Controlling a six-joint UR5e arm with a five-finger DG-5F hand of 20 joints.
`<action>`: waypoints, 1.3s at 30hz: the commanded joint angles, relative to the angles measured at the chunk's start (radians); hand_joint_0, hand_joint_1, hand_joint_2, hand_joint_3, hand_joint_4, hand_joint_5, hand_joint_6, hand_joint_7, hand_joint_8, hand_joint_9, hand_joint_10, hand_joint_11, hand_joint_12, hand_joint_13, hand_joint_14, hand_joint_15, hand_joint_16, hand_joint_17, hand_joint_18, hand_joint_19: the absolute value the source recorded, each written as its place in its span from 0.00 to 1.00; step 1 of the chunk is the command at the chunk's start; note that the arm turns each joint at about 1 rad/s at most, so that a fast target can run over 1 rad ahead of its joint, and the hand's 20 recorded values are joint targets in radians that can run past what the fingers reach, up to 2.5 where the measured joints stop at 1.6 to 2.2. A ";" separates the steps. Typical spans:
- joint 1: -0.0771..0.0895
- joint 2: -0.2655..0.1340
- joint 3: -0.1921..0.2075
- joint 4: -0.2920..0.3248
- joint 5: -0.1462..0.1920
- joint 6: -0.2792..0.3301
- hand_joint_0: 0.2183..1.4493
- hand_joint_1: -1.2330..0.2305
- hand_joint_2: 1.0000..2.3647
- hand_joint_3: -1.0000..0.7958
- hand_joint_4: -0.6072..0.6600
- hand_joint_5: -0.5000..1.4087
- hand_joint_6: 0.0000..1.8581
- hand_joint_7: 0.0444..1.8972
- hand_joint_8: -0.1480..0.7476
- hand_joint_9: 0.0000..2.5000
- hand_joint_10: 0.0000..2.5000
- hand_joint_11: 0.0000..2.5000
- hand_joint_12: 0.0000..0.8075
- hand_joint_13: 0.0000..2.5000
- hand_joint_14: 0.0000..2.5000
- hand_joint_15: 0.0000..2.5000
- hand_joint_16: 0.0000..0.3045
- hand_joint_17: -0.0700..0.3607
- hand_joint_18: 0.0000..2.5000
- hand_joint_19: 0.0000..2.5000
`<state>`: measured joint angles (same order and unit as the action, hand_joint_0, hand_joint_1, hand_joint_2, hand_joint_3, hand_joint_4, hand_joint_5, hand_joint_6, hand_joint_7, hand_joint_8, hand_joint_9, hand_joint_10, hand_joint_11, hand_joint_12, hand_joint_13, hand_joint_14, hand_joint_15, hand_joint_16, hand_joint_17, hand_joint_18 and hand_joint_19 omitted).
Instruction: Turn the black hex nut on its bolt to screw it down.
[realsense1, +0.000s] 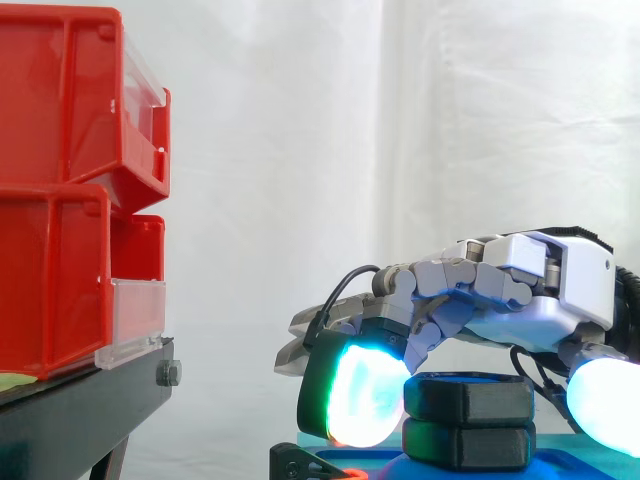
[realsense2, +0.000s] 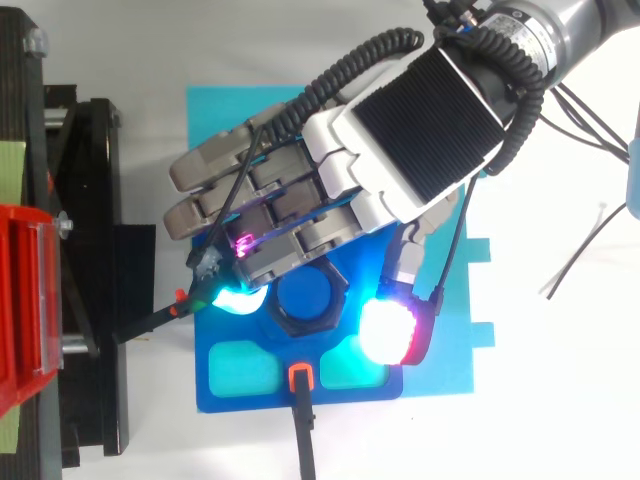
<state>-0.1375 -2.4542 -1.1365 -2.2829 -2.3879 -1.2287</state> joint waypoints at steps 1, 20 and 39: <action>-0.002 0.000 0.000 0.000 -0.005 0.000 0.18 0.59 0.00 0.28 0.67 0.22 0.31 0.62 0.47 0.32 0.00 0.11 0.44 0.20 0.00 0.07 0.17 0.43 0.11 0.10; -0.024 0.000 0.000 0.002 -0.030 -0.002 0.18 0.58 0.00 0.28 0.67 0.22 0.30 0.63 0.46 0.32 0.00 0.12 0.43 0.20 0.00 0.07 0.17 0.43 0.11 0.10; -0.024 0.000 0.052 0.062 -0.063 0.048 0.18 0.57 0.00 0.28 0.68 0.22 0.27 0.59 0.46 0.31 0.00 0.11 0.43 0.20 0.00 0.07 0.17 0.43 0.11 0.10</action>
<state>-0.1630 -2.4542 -1.1076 -2.2355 -2.4361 -1.1995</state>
